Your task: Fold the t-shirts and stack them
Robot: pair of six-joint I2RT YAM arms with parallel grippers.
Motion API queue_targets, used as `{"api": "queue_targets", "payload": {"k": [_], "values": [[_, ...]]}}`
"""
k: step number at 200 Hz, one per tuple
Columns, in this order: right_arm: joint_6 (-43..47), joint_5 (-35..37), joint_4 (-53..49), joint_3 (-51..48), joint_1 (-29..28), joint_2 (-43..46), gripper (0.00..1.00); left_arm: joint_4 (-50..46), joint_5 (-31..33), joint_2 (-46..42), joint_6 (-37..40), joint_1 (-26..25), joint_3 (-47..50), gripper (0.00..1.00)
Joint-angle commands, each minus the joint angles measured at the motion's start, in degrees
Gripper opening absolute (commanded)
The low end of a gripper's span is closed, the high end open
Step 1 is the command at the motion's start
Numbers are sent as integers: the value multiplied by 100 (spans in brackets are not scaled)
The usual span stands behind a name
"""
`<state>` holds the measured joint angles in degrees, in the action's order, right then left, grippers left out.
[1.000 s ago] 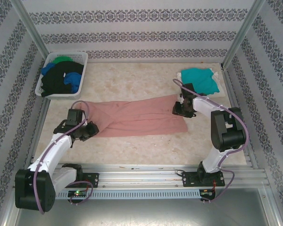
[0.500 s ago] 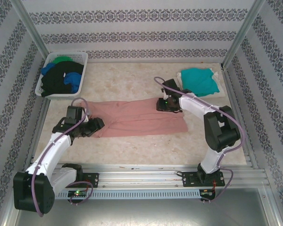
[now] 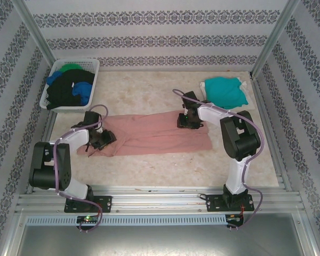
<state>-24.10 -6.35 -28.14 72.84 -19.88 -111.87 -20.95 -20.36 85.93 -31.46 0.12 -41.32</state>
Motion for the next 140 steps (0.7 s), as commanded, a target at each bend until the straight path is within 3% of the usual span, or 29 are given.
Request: {"api": "queue_targets", "payload": {"k": [1, 35, 77, 108, 140], "values": [[-110, 120, -203, -282, 229, 44, 41, 68, 255, -249, 62, 182, 355, 43], [-81, -82, -140, -396, 327, -27, 41, -78, 269, -744, -79, 234, 740, 50], [-108, -88, -156, -348, 346, -27, 41, -687, 1030, -1303, 24, 309, 841, 57], [-61, 140, -370, -120, 238, 39, 41, -462, 863, -1175, 77, 348, 486, 58], [-52, 248, -383, 92, -19, 145, 42, -231, 645, -502, 205, 207, -382, 61]]}}
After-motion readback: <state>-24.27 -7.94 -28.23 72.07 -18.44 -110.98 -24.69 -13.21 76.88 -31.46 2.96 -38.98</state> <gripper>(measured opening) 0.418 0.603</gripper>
